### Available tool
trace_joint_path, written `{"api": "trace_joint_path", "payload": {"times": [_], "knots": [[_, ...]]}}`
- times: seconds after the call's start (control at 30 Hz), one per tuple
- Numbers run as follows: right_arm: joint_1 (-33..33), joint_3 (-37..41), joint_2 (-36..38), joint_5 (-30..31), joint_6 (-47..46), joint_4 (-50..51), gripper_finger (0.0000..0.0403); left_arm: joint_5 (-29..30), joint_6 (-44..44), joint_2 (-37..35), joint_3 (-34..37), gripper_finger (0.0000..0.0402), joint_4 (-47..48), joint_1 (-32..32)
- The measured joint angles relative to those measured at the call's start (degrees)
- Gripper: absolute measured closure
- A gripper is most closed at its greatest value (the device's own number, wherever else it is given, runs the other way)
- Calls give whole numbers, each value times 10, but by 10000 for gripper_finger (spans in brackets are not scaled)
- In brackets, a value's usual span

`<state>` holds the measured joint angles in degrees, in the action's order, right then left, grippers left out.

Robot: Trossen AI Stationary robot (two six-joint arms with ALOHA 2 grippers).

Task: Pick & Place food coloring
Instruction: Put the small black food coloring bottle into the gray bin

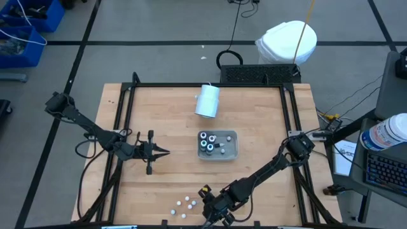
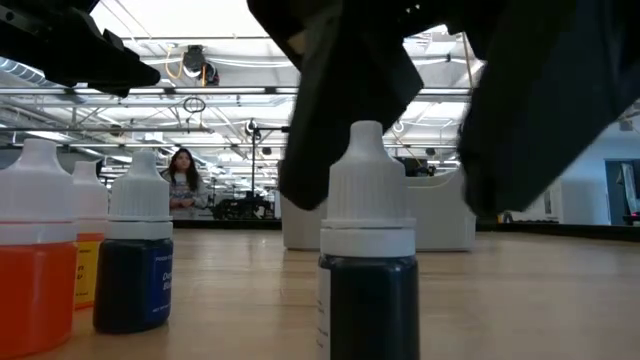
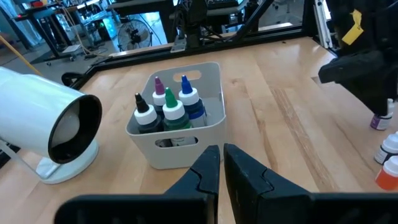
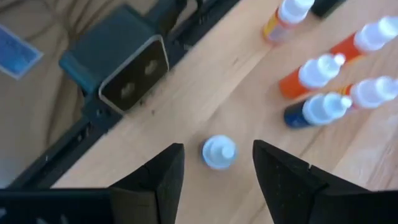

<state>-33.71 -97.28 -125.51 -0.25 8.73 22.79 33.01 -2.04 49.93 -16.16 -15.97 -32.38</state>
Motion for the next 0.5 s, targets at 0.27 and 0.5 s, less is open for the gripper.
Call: {"api": "trace_joint_path", "payload": {"times": [0.27, 0.5], "knots": [[9, 27, 0, -11, 0, -50, 228, 0, 0, 0, 0, 371, 2, 0], [18, 28, 0, -45, -5, -50, 244, 0, 0, 0, 0, 371, 12, 0]]}}
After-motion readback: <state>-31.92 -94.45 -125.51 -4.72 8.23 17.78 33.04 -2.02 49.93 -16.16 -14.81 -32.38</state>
